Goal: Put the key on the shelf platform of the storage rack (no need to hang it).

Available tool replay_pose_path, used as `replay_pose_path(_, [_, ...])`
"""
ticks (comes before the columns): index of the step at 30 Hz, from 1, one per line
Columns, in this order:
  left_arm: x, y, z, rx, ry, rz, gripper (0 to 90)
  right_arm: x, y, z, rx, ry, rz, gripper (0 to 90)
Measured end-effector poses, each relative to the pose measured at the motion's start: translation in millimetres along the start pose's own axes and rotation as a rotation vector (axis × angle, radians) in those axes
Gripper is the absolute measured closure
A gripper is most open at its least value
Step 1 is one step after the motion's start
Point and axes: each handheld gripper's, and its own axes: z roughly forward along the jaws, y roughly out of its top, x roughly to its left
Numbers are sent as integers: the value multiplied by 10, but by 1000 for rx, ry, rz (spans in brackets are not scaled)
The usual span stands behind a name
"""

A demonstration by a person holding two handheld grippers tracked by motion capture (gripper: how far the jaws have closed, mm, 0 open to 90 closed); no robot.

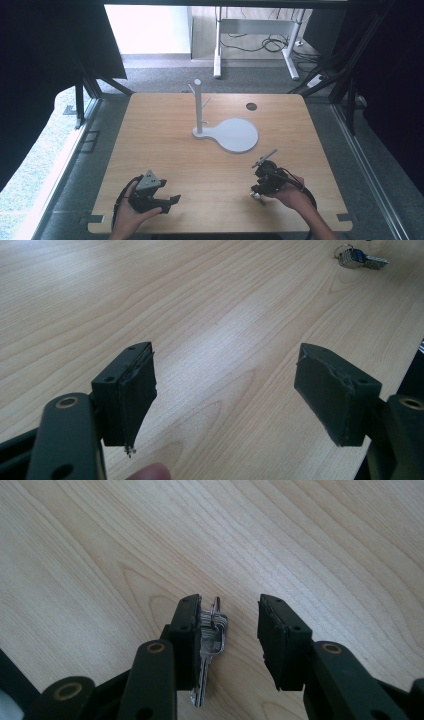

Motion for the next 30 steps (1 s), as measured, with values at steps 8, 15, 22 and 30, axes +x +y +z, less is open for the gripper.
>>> replay_pose_path(8, [4,3,-17,-3,4,3,249,41,66,101,37,-14,-15,630])
replay_pose_path(15, [11,0,-17,-2,4,1,249,51,108,178,57,-20,-18,635])
replay_pose_path(22, [17,-1,-24,-3,5,-2,249,56,143,250,86,-23,-13,655])
replay_pose_path(30, [14,-1,-21,-2,5,1,249,53,130,273,98,-17,-2,697])
